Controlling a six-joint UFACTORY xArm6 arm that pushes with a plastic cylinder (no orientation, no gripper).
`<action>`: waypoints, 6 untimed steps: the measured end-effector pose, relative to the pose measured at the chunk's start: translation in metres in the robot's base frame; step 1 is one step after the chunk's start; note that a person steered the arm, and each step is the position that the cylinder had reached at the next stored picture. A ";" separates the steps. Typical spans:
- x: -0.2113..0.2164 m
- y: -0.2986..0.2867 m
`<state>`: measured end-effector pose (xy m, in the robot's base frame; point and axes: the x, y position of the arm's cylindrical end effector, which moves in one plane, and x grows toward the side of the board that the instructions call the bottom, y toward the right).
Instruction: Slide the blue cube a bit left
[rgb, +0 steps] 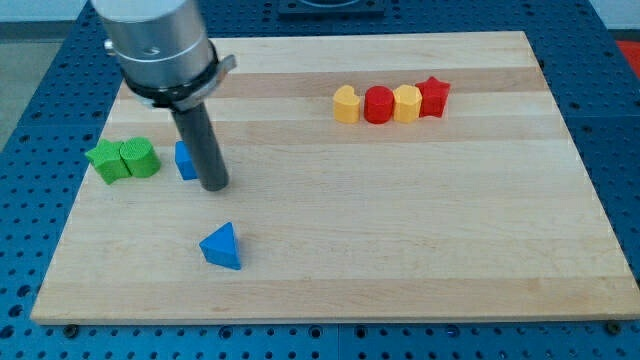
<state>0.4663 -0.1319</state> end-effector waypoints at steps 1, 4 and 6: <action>0.000 0.020; -0.005 0.006; -0.005 -0.005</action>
<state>0.4609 -0.1372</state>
